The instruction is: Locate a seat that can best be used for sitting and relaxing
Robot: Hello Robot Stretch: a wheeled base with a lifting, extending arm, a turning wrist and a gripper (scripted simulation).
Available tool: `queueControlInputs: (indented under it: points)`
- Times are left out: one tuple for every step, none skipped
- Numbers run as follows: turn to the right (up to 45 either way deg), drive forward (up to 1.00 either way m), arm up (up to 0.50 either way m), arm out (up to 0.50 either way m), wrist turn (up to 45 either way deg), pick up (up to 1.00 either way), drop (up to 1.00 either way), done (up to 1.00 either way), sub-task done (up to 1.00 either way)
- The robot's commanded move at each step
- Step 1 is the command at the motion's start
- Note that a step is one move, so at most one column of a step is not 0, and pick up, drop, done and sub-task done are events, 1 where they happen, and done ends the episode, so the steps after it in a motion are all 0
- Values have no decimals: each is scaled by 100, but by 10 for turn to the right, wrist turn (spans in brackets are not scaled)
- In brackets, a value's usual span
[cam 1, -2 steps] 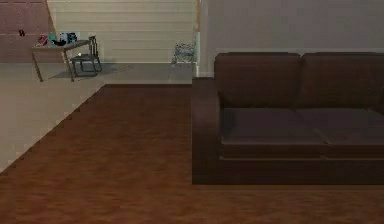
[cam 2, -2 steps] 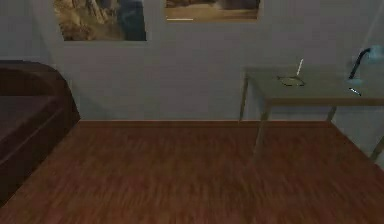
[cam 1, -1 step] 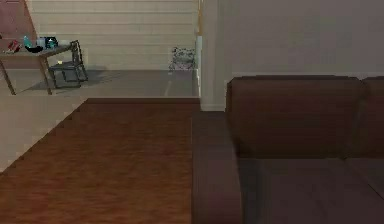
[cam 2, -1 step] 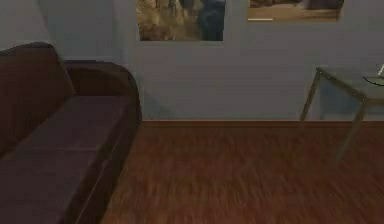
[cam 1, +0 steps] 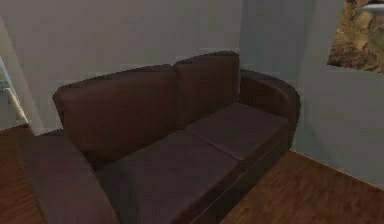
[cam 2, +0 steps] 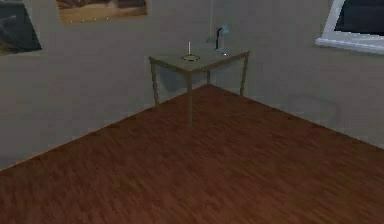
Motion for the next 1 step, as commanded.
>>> queueControlInputs:
  points:
    - [0, 0, 0, 0, 0, 0, 0, 100, 0]
